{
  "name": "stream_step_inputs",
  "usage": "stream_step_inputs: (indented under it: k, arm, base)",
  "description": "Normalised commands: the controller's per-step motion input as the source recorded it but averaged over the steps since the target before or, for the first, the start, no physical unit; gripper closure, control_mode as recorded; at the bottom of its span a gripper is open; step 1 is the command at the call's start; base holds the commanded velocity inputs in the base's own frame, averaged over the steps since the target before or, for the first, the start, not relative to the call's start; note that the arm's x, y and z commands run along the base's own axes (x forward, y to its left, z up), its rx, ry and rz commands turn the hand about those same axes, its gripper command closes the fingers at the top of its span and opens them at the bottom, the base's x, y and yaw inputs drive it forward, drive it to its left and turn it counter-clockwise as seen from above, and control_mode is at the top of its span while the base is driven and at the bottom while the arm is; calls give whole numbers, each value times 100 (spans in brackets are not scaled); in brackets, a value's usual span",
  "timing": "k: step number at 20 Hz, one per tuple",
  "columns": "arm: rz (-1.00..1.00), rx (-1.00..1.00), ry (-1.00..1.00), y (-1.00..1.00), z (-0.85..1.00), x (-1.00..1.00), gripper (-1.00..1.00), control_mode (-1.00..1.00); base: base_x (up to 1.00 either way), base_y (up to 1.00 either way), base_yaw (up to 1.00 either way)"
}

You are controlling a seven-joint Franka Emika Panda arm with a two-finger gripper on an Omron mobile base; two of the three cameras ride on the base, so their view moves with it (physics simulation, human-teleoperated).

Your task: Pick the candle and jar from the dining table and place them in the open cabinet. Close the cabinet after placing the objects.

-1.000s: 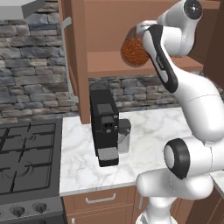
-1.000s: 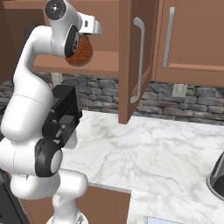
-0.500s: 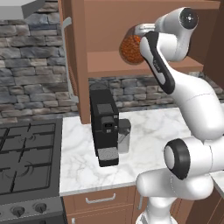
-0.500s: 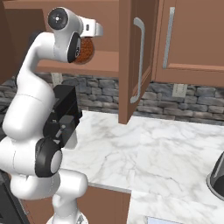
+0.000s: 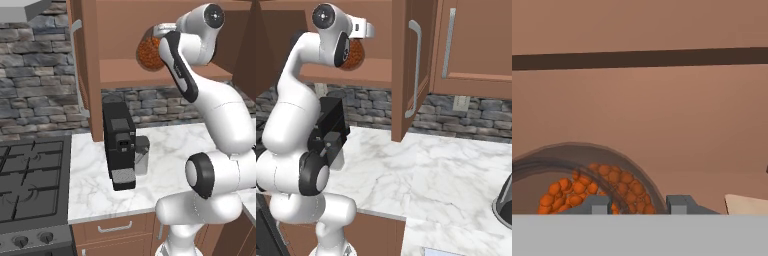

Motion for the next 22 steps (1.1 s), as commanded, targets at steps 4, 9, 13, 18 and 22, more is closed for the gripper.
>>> stream_step_inputs:
  k: [4, 9, 13, 18, 22]
  arm:
    - [0, 0, 1, 0, 14, -6, 100, -100]
    - [0, 0, 0, 0, -12, -21, 100, -100]
    - [0, 0, 0, 0, -29, -26, 100, -100]
    - [0, 0, 0, 0, -8, -2, 100, -100]
    - [0, 0, 0, 0, -2, 0, 100, -100]
  base:
    - [0, 0, 0]
    - [0, 0, 0]
    - [0, 0, 0]
    - [0, 0, 0]
    - [0, 0, 0]
